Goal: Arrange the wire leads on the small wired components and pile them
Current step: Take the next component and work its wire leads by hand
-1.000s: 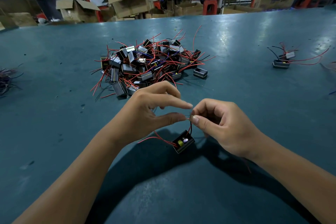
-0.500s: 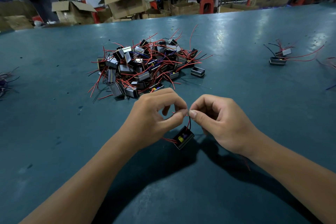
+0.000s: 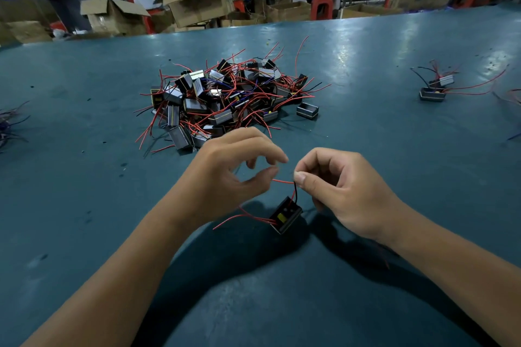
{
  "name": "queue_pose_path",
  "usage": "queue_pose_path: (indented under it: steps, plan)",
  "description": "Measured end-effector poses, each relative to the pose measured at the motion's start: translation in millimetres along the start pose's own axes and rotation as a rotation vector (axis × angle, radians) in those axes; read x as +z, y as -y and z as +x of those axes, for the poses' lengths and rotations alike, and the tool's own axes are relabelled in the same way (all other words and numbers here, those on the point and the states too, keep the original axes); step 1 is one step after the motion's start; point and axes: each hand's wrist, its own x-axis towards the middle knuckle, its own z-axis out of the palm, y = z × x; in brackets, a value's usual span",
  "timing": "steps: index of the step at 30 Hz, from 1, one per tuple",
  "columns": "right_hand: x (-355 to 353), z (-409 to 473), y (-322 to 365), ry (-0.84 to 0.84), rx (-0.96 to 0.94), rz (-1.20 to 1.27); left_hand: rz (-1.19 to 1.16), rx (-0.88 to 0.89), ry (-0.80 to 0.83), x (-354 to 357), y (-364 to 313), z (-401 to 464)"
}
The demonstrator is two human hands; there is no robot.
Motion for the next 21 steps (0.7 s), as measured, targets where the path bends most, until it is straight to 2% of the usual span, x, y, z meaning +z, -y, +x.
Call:
queue_pose_path:
  steps: [6,12,16,21]
  plan:
    - [-3.2,-1.0,4.5,0.106,-0.028,0.092,-0.018,0.069,0.024,2.2,-5.2,2.1]
    - [-7.0,1.0,2.3,0.182,-0.013,0.163,0.161,0.183,0.046,-3.7,-5.7,4.4]
    - [-9.5,0.2,2.4,0.251,-0.012,0.171,0.207,0.231,0.057,-4.7,-7.2,3.9]
    - [-10.0,0.3,2.3,0.259,-0.008,0.144,0.246,0.25,0.086,-7.0,-10.0,3.8]
